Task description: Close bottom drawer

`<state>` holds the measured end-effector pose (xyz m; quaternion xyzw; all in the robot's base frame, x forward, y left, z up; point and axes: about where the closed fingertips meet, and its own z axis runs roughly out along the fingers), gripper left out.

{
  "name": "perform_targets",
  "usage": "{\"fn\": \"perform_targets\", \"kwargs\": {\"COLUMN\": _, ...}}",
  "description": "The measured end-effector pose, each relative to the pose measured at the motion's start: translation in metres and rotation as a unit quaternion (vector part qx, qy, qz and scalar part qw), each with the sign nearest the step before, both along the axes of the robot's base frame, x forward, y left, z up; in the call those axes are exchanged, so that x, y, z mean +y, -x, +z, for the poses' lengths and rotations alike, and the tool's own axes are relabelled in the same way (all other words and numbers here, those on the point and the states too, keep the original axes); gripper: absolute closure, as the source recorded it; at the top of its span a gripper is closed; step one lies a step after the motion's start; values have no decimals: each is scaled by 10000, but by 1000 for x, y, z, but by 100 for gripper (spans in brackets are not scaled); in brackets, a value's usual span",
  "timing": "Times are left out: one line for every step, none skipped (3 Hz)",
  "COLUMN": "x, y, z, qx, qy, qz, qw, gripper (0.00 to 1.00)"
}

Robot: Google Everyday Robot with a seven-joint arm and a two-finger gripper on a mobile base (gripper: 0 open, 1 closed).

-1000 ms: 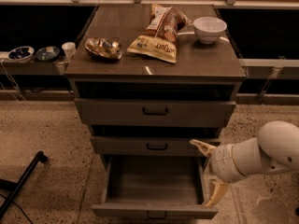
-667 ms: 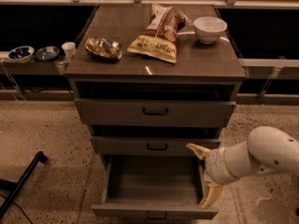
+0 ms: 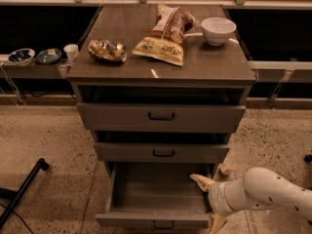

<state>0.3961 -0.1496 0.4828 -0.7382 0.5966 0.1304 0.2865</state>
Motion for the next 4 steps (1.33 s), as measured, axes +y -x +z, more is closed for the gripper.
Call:
{"fn": "perform_targets", "kwargs": {"x": 0, "y": 0, "z": 0, "qx": 1, "qy": 0, "qz": 0, "qw": 10000, "gripper": 0}}
{"fn": "perform_targets", "kwargs": {"x": -8, "y": -5, "z": -26, "qx": 206, "qy": 75, "qz": -94, "qw": 9997, "gripper": 0}}
{"fn": "perform_targets", "kwargs": {"x": -31, "y": 0, "z": -111, "qx": 359, "qy": 314, "qz": -205, "qw": 9987, "gripper": 0}}
{"fn": "perform_targets", "kwargs": {"x": -43, "y": 6, "z": -156, "qx": 240, "qy": 370, "qz": -216, "qw": 9988, "gripper": 0}}
